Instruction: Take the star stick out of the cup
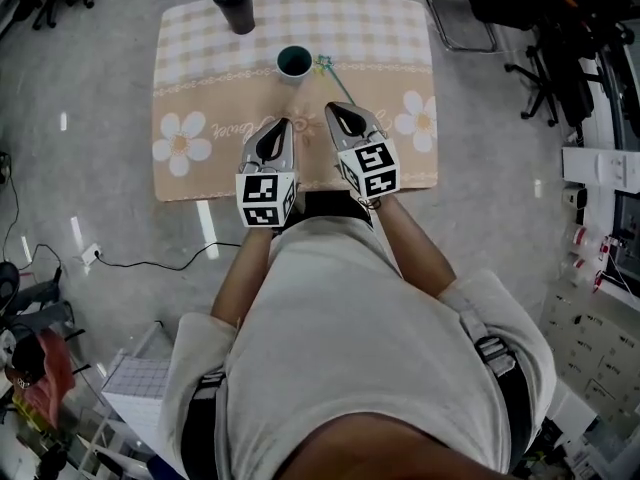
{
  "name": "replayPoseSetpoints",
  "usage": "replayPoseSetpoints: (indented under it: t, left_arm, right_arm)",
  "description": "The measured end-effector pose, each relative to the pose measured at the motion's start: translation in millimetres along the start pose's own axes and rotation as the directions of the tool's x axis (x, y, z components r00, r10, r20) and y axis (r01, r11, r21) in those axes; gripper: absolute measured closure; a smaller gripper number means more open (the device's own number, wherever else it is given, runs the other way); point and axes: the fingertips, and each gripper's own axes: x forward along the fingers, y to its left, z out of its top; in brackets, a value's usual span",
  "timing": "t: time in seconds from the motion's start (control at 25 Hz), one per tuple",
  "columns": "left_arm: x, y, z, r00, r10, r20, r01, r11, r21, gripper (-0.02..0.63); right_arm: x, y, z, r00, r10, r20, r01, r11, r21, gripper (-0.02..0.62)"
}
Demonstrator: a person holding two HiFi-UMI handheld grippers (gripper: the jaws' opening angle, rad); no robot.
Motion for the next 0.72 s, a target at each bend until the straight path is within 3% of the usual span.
replayPoseSetpoints:
  t: [0.36, 0.72]
  left_arm:
    - [-48, -38, 15, 0.994, -0.057, 0.094, 0.053, 0.997, 0.048, 0.603]
    - [-68, -52, 16, 0.988, -0.079, 0.132, 0.075, 0.996, 0.037, 0.603]
  right_arm:
    - [-84, 28, 41, 0.974, -0.137, 0.182, 0.152, 0.986, -0.071, 0.597]
    - [-106, 45, 33, 0.975, -0.138, 0.176, 0.155, 0.984, -0.088, 0.597]
